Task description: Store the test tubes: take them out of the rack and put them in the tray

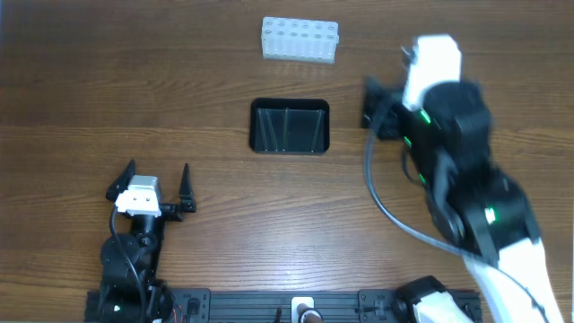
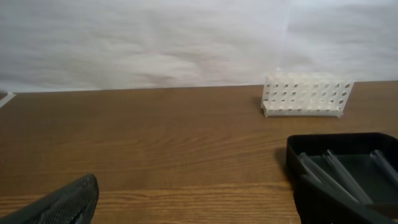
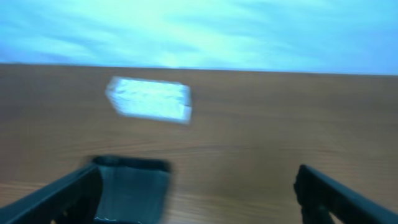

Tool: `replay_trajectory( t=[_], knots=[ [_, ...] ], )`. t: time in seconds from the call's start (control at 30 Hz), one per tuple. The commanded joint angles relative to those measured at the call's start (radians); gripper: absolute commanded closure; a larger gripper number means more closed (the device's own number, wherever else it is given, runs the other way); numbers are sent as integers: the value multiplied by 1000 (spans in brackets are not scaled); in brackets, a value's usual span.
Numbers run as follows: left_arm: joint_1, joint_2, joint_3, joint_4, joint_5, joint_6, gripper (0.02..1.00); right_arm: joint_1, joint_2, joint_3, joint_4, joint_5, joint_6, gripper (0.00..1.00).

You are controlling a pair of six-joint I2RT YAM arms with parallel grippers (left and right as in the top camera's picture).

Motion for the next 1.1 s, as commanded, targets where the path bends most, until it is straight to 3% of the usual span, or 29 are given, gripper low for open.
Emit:
replay_trajectory(
  t=[0.03, 0.17, 0.43, 0.73, 0.87, 1.1],
  knots=[
    [5, -6, -5, 0, 13, 14, 18, -129, -228, -319, 140, -161, -110, 9],
    [5, -6, -5, 0, 13, 14, 18, -172, -452, -623, 376, -277, -127, 9],
    [5, -6, -5, 0, 13, 14, 18, -215, -735, -980, 684, -282, -116, 9],
    [5, -6, -5, 0, 13, 14, 18, -239, -996, -1134, 726, -282, -115, 7],
    [5, -6, -5, 0, 13, 14, 18, -264, -998, -1197, 831, -279, -91, 9],
    [5, -6, -5, 0, 13, 14, 20, -351, -998, -1203, 809, -278, -90, 9]
  ],
)
